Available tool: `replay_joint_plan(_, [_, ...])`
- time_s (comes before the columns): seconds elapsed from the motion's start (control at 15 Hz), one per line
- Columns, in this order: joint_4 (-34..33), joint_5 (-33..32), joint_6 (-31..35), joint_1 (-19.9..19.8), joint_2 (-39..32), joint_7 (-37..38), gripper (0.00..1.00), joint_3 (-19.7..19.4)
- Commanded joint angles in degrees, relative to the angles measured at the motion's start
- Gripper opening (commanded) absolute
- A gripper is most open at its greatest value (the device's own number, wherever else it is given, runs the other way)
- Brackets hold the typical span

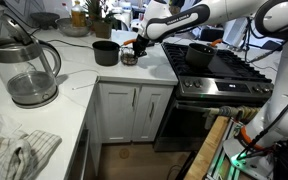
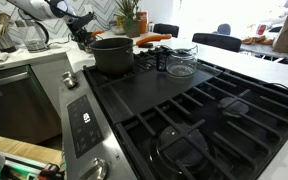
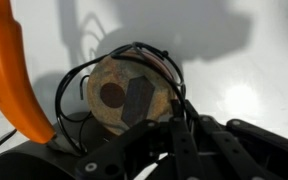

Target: Move the black crate to the left

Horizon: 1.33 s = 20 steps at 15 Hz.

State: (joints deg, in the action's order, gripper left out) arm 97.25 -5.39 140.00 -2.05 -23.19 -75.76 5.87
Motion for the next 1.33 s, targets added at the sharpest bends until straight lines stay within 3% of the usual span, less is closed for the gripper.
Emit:
replay_joint_plan(0.0, [-4.7, 2.0, -1.9, -1.3, -2.9, -3.4, 0.01, 1.1])
replay_joint_plan(0.33, [-7.2, 2.2, -4.8, -1.3, -4.4, -4.5, 0.05, 1.1])
replay_joint_plan(0.4, [-7.5, 2.2, -5.5, -1.3, -4.5, -4.6, 0.31, 1.1])
replay_joint_plan(0.53, [-8.1, 2.6, -7.0, -1.2, -4.3, -4.5, 0.37, 1.2])
replay_joint_plan(0.87, [-6.8, 2.0, -10.2, 0.4, -0.5, 0.5, 0.73, 0.2])
replay_joint_plan(1.07, [-4.6, -1.7, -11.1, 2.7, 3.7, 10.0, 0.98, -2.1])
replay_joint_plan(1.27, [-3.0, -6.7, -14.9, 3.9, 8.4, 20.5, 1.00, -3.9])
